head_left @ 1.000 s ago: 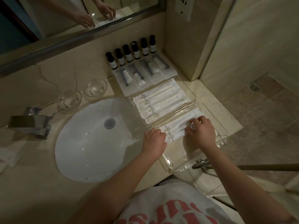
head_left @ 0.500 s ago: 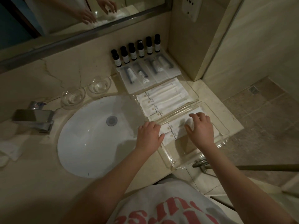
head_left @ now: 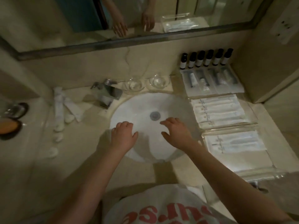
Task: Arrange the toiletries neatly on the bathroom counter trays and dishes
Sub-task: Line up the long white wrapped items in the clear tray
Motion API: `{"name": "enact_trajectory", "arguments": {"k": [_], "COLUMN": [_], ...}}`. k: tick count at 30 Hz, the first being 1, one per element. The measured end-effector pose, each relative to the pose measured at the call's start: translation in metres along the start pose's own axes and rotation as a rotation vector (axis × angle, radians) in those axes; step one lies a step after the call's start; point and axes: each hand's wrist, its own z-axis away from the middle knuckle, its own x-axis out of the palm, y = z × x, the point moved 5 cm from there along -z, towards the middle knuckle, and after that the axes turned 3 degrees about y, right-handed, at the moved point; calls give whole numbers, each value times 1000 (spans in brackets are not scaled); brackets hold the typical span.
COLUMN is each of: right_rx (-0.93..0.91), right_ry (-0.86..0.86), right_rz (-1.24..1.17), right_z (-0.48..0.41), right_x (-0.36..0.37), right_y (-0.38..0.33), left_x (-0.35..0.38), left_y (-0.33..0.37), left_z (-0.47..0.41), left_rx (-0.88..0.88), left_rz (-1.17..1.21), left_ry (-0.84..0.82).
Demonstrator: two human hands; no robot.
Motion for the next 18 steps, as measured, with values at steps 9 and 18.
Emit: {"name": "enact_trajectory", "arguments": {"k": [9,18], "right_rx": [-277,-240], "right_ry": [-288,-387], "right_rz": [-12,-20], "right_z": [-78,-180], "right_x": [58,93], "right_y": [-168,-274], "left_x": [-15,-48], "left_y": [-190,-323], "left_z": [15,-32], "left_rx": [-419,-587], "left_rz": [44,83], "left_ry": [-39,-69]}}
